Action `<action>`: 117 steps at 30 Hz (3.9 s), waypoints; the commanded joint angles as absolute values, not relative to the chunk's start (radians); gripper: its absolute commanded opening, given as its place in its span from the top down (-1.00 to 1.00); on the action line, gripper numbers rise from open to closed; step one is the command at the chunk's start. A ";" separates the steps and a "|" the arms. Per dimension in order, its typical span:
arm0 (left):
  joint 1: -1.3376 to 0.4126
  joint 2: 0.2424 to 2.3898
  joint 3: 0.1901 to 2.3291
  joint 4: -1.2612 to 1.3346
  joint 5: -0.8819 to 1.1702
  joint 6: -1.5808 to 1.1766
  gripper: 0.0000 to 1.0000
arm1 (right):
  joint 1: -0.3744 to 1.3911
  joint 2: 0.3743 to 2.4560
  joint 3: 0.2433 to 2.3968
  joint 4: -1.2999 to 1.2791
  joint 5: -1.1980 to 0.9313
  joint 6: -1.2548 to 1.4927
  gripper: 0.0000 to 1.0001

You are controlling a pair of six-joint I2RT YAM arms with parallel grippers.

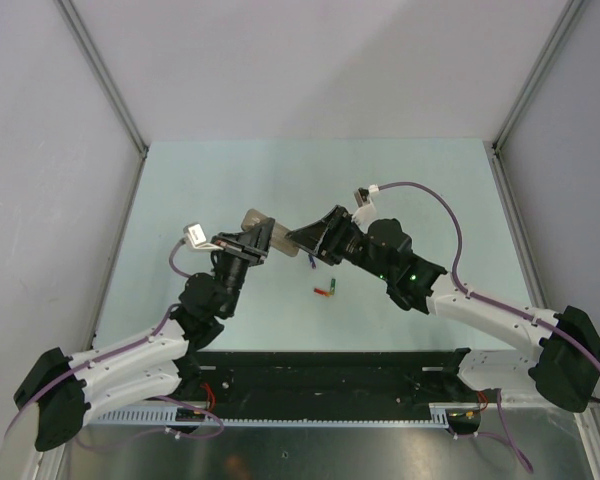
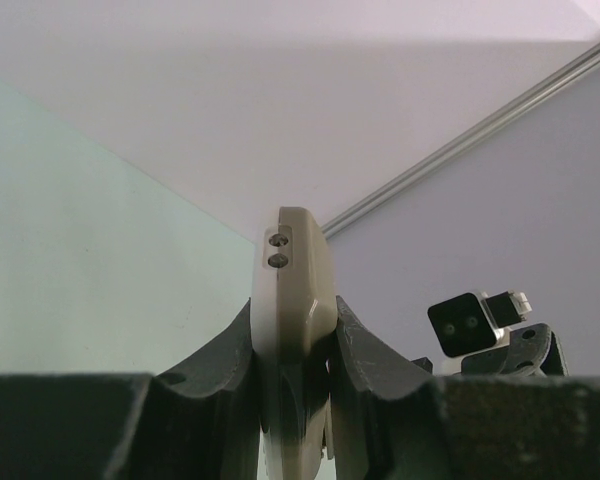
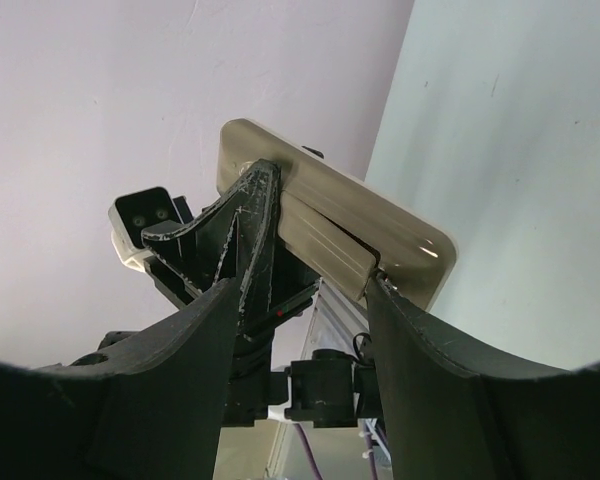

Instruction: Load the batteries into the remote control

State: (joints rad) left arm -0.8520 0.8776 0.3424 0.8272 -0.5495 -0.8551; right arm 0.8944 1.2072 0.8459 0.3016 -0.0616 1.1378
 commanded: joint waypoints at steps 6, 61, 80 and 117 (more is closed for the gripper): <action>-0.873 0.896 0.354 0.732 -0.468 -0.845 0.99 | 0.905 1.187 0.937 0.451 -0.121 1.146 -0.17; -0.802 0.784 0.370 0.701 -0.282 -1.134 1.00 | 0.896 1.109 0.936 0.268 -0.097 1.065 -0.25; -0.750 0.750 0.380 0.699 -0.207 -1.223 1.00 | 0.897 1.098 0.936 0.153 -0.097 1.032 -0.25; -0.729 0.755 0.379 0.690 -0.187 -1.339 1.00 | 0.904 1.072 0.937 0.081 -0.080 1.006 -0.37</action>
State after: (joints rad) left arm -0.7277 0.7654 0.3473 0.6209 -0.2279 -1.2861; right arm 0.8974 1.0798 0.9077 0.1040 -0.0959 1.0199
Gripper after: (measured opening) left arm 0.302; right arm 0.682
